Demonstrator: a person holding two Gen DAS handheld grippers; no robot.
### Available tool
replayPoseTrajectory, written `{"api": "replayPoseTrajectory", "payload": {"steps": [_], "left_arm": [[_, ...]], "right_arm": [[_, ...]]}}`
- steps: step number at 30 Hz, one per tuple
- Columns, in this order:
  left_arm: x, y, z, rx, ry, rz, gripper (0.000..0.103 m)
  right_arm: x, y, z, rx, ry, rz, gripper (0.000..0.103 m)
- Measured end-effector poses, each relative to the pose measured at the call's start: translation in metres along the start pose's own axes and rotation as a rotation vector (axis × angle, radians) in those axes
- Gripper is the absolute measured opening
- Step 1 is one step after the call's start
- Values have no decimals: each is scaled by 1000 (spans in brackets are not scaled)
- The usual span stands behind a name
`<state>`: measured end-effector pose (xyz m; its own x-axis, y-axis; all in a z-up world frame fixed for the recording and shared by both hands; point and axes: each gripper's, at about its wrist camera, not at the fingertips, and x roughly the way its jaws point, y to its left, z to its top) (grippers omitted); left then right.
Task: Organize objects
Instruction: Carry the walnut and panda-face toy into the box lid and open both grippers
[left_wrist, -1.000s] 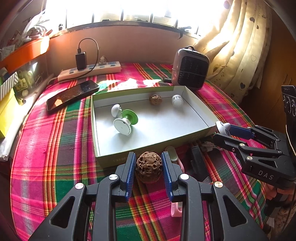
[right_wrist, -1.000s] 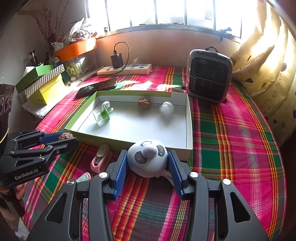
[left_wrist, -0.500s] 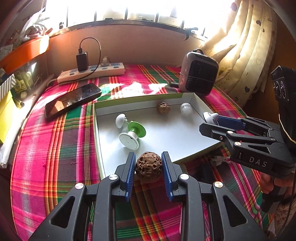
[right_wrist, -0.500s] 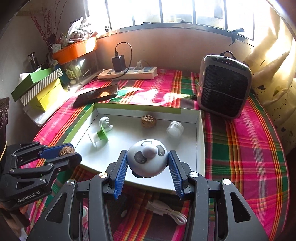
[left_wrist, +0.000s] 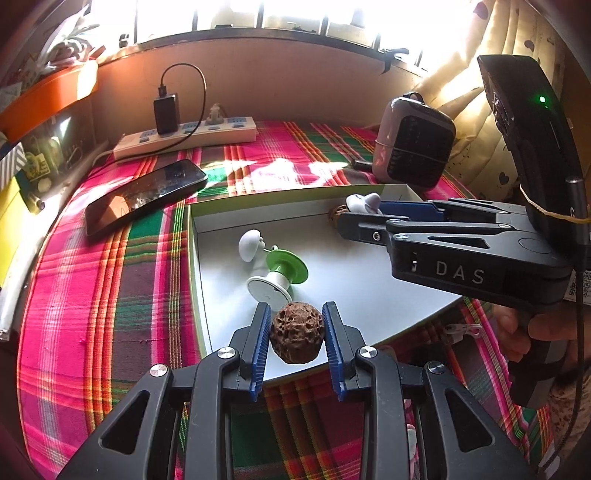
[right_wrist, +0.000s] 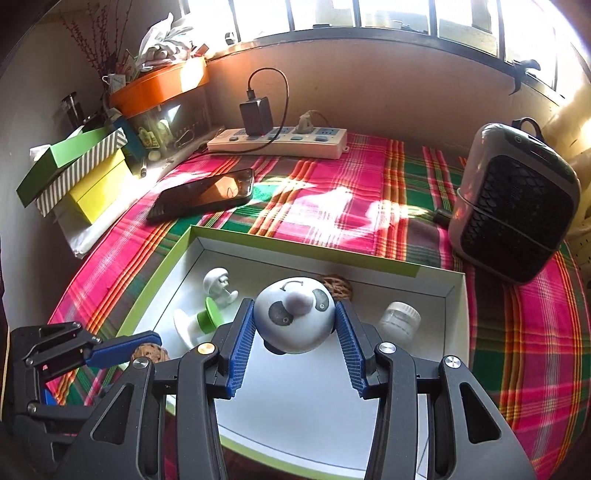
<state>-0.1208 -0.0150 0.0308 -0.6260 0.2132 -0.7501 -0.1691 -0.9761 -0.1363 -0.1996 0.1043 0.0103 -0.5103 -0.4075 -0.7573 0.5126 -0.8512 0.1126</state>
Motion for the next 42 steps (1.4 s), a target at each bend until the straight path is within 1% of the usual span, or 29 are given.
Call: {"api": "replayPoseTrajectory", "payload": {"steps": [10,24,42], "left_arm": [[15,6,1,-7,39,15,26],[20,7,3,4,33,15,27],[20,7,2,7,32,17,27]], "right_arm": [[25,10,13,-42,29,22,46],[46,19,18,-57,84,13,46],[54,26,20,-69,112,1,46]]}}
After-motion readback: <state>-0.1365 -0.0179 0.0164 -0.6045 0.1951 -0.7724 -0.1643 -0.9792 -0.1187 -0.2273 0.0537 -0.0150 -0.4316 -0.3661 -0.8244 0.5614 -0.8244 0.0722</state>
